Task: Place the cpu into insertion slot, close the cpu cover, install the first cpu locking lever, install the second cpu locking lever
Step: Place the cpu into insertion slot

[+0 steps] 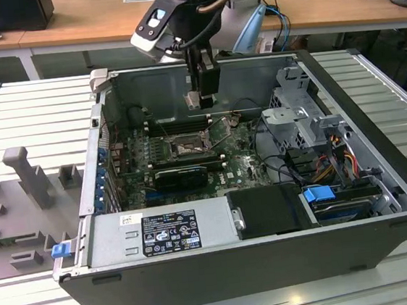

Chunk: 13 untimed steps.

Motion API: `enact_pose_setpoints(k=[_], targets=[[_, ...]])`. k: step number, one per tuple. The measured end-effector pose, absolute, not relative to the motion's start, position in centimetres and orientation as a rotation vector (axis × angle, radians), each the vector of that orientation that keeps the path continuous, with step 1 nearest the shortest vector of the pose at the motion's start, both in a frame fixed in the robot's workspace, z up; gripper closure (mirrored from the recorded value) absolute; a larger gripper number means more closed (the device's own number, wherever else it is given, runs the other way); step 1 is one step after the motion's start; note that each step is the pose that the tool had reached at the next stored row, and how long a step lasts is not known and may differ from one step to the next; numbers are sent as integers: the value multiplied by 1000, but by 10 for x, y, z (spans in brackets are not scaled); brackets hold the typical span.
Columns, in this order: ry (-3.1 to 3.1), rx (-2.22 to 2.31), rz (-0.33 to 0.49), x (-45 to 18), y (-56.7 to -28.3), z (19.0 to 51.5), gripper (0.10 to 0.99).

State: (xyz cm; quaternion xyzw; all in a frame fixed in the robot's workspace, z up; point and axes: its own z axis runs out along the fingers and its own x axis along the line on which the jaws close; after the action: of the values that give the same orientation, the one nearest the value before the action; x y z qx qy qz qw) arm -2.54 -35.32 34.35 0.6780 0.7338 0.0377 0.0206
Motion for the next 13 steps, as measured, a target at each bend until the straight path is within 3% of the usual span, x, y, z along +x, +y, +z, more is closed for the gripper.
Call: enact_pose_setpoints(k=[13], targets=[[2163,2213,113,-25,-353,343,557]])
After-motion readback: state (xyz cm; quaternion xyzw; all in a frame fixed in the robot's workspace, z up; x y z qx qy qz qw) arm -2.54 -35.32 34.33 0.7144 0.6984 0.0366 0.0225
